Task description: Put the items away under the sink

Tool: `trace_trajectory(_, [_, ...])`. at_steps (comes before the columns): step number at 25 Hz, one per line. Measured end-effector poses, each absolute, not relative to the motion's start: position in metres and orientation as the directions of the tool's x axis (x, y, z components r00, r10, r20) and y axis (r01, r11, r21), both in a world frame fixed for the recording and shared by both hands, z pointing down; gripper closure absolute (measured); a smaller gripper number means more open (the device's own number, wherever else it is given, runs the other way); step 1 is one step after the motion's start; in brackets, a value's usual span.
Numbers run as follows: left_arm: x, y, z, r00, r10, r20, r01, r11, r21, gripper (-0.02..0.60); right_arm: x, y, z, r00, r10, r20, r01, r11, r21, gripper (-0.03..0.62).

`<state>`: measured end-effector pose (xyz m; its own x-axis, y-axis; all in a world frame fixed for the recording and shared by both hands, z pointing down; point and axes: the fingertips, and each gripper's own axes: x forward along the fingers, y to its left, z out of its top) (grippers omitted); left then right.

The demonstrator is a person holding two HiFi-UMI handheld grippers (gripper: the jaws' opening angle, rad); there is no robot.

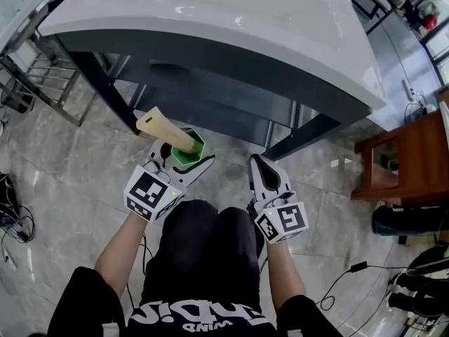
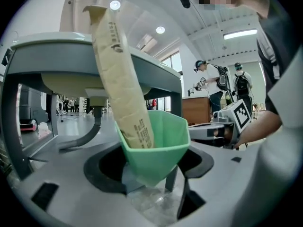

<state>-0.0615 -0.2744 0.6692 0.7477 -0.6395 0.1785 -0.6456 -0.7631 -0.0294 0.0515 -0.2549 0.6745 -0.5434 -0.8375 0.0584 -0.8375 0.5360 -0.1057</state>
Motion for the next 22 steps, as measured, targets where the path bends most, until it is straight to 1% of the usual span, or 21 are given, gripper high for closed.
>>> trace_trajectory(6, [-0.058, -0.263, 0.693, 0.752, -0.643, 0.144, -0.644, -0.764, -0.045, 0.250, 0.059, -0.242, 0.701, -0.554, -0.832, 0.032, -0.831, 0.550, -0.078, 0.576])
trace_trajectory(11, [-0.056, -0.258, 0.710, 0.749, -0.643, 0.161, -0.645, -0.763, -0.049, 0.250, 0.054, -0.239, 0.719, -0.560, -0.827, 0.045, -0.828, 0.556, -0.073, 0.576])
trace_trajectory(22, [-0.037, -0.261, 0.720, 0.756, -0.626, 0.189, -0.628, -0.776, -0.059, 0.250, 0.053, -0.240, 0.709, -0.554, -0.832, 0.015, -0.831, 0.551, -0.079, 0.576])
